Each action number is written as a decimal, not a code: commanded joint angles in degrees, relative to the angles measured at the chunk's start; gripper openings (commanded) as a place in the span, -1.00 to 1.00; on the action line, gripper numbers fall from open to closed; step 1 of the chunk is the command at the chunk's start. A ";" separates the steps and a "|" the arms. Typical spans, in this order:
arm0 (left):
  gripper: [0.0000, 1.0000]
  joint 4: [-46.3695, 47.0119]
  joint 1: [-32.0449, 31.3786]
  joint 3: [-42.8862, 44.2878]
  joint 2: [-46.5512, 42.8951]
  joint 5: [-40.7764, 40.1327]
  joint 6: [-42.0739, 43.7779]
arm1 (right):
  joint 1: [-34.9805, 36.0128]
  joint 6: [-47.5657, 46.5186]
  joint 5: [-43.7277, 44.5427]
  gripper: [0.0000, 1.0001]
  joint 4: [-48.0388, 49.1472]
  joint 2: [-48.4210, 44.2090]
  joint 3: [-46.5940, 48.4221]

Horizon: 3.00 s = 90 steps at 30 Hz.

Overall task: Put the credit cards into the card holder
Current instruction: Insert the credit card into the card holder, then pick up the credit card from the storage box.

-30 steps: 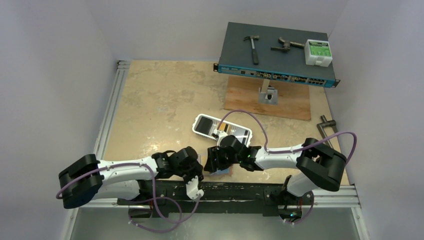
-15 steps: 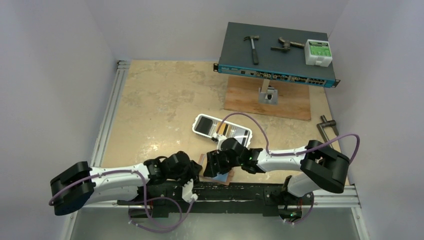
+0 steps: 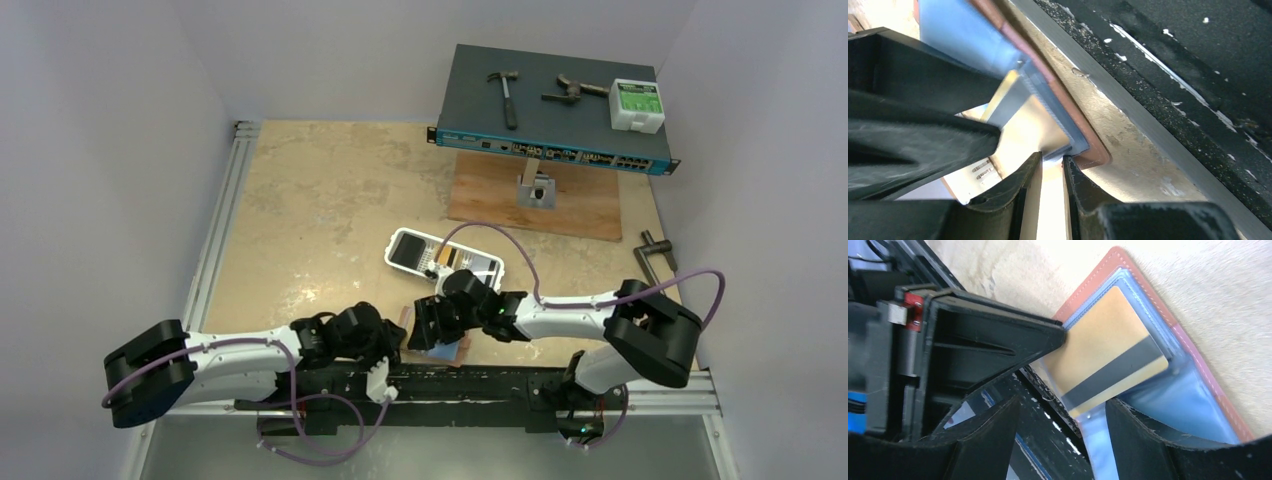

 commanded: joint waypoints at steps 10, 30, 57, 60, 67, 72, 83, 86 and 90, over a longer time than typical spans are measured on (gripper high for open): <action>-0.56 -12.26 -0.31 9.42 -5.29 -5.32 -8.34 | -9.36 2.34 -0.29 0.49 -6.14 -21.22 -6.63; -0.40 -57.98 13.36 40.10 3.67 -3.43 -40.53 | -12.77 -1.26 10.35 0.51 -13.73 -20.80 -4.76; -0.42 -43.96 19.91 46.14 12.76 -5.19 -51.53 | -26.83 -11.43 24.34 0.45 -33.50 -10.56 19.24; -0.42 -43.27 20.04 46.81 13.80 -4.13 -52.15 | -26.76 -11.65 24.56 0.43 -34.96 -8.27 20.87; -0.42 -42.78 21.61 45.91 14.29 -1.40 -53.45 | -26.70 -10.82 25.95 0.42 -34.42 -3.99 20.08; -0.42 -42.41 22.23 45.72 13.67 0.28 -52.82 | -25.36 -10.66 29.21 0.42 -35.15 -0.86 21.88; -0.33 -36.53 22.55 60.37 27.95 19.93 -68.39 | -25.85 -5.95 23.65 -0.05 -30.85 -9.02 16.62; -0.33 -28.70 22.39 60.77 32.02 25.67 -77.09 | -27.41 -4.64 23.00 -0.17 -30.46 -11.48 14.84; -0.33 -18.57 21.89 60.39 36.57 28.12 -89.31 | -29.38 -3.37 22.09 -0.14 -30.18 -13.71 12.93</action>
